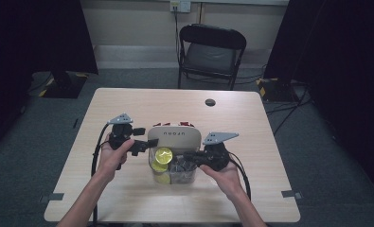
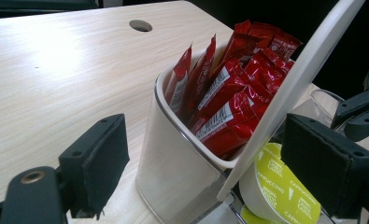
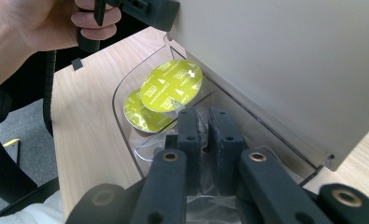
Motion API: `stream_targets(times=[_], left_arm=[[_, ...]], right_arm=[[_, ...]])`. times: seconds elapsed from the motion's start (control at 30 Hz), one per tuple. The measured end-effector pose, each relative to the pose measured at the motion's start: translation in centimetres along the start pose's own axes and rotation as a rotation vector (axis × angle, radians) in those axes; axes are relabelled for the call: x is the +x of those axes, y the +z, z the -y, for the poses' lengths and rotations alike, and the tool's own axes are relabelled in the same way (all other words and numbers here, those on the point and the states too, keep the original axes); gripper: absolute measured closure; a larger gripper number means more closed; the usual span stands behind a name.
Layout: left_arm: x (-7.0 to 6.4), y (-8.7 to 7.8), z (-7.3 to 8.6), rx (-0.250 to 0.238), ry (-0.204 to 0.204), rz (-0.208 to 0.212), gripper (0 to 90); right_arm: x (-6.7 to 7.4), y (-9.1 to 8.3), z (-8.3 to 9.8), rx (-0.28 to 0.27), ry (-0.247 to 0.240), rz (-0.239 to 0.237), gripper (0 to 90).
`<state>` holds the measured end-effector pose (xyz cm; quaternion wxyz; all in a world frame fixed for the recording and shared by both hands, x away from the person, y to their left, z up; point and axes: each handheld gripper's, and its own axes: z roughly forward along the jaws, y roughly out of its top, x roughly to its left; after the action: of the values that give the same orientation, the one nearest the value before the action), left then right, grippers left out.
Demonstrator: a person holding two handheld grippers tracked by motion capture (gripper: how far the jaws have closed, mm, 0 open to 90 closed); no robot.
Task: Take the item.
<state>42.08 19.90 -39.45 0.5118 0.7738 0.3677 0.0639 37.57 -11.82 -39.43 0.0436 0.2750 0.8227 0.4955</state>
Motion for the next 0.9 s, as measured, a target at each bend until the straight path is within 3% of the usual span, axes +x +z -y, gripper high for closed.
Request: stream_targets(times=[0.9], left_arm=[[0.0,0.2,0.1,0.007,-0.004,0.004,14.6]], right_arm=[[0.6,-1.6,-0.6,-0.042,-0.006,-0.009,84.6]])
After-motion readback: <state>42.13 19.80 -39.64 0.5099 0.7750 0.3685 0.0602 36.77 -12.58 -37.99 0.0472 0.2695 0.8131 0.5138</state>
